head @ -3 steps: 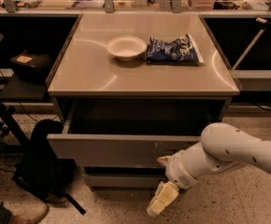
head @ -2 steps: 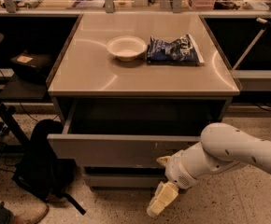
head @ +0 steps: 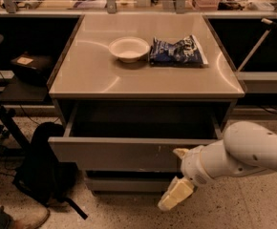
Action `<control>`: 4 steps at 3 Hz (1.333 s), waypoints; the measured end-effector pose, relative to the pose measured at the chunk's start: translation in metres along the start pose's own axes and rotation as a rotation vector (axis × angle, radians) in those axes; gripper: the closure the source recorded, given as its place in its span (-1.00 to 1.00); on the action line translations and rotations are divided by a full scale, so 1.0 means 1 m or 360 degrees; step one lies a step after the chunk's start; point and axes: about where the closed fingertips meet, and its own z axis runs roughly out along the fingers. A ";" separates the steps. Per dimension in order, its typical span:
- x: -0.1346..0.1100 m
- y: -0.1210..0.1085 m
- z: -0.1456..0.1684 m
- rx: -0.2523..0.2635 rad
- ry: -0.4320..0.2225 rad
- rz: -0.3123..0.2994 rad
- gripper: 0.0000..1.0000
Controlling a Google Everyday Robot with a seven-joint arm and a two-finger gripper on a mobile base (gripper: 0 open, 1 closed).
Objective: Close top drawer
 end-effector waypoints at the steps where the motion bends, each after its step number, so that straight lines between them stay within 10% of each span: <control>1: -0.019 -0.030 -0.032 0.0152 -0.0001 -0.0027 -1.00; 4: -0.053 -0.154 -0.002 0.0005 0.0094 0.0057 -1.00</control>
Offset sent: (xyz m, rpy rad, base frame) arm 0.1727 -0.0375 0.0721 -0.1085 -0.0800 -0.0723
